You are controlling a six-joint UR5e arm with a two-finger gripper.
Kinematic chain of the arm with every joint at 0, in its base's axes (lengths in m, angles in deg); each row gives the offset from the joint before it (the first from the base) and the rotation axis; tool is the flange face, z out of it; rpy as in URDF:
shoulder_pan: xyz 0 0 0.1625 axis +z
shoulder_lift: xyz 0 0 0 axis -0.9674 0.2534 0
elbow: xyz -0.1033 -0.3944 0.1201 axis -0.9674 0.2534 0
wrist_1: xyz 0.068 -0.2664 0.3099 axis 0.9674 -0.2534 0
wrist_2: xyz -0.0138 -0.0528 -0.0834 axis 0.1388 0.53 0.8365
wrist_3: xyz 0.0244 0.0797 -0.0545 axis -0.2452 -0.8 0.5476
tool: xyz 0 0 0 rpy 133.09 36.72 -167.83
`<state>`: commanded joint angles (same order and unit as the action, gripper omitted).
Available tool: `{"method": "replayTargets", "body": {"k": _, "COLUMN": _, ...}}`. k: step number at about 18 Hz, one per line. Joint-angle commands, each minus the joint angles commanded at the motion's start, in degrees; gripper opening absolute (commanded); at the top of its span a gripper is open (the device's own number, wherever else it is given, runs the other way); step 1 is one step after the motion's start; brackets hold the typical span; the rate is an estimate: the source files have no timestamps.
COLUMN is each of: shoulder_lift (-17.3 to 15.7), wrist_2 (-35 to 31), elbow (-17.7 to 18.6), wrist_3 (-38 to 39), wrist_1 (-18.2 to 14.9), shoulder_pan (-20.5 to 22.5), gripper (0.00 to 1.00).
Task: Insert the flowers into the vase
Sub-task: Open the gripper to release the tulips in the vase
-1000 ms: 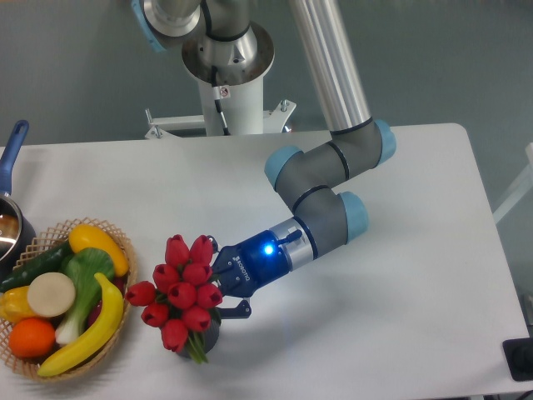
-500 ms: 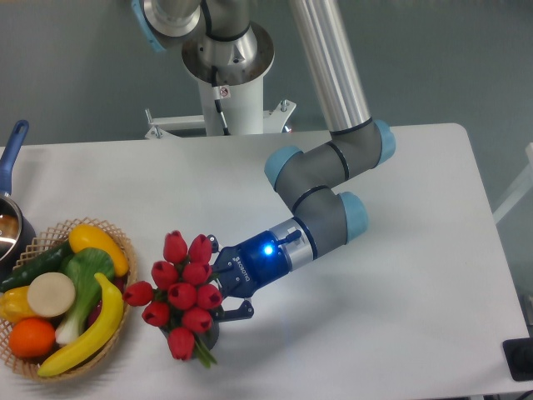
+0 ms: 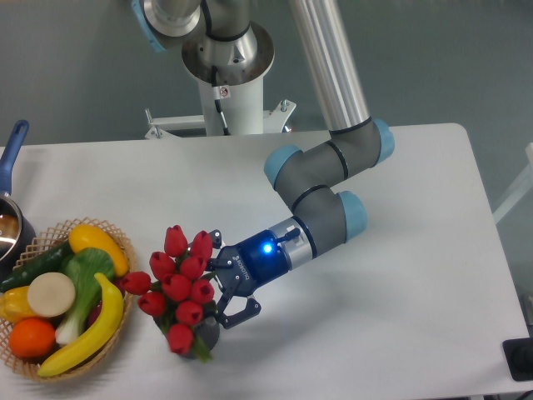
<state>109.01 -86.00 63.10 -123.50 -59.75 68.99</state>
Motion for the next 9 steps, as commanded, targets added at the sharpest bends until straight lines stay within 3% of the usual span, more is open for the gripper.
{"method": "replayTargets", "body": {"k": 2, "shoulder_lift": -0.26, "wrist_2": -0.96, "elbow": 0.18, "wrist_3": -0.26, "wrist_1": 0.09, "shoulder_pan": 0.35, "gripper": 1.00}}
{"method": "replayTargets", "body": {"k": 5, "shoulder_lift": -2.63, "wrist_2": -8.24, "elbow": 1.40, "wrist_3": -2.10, "wrist_1": 0.09, "shoulder_pan": 0.97, "gripper": 1.00}}
{"method": "replayTargets", "body": {"k": 9, "shoulder_lift": -4.39, "wrist_2": -9.23, "elbow": 2.81, "wrist_3": -2.55, "wrist_1": 0.18, "shoulder_pan": 3.07, "gripper": 1.00}}
